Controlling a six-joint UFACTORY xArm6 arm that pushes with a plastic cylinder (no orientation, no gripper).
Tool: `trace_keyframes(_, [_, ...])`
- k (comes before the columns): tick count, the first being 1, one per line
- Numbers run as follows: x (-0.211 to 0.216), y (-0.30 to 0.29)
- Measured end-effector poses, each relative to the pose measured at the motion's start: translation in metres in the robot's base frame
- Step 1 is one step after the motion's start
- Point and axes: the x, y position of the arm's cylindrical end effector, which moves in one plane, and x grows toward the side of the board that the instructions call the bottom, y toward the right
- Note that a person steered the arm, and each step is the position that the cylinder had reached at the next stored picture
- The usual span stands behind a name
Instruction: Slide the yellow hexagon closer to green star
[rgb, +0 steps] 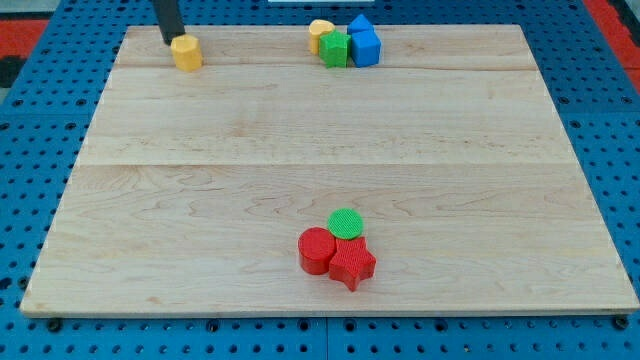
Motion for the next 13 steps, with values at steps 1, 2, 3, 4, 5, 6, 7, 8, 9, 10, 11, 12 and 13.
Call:
trace_keyframes(1, [0.020, -0.030])
trace_keyframes(2, [0.026, -0.016])
trace_keyframes(3, [0.026, 0.040])
trace_keyframes(4, [0.026, 0.071])
trace_keyframes(5, [0.009, 0.069])
trace_keyframes(6, [0.001, 0.073])
trace_keyframes(7, [0.021, 0.076])
trace_keyframes(8, [0.032, 0.101])
trace_keyframes(9, [0.032, 0.150])
trace_keyframes(10, [0.047, 0.156])
trace_keyframes(11, [0.057, 0.177])
trace_keyframes(12, [0.057, 0.200])
trace_keyframes(13, [0.057, 0.201])
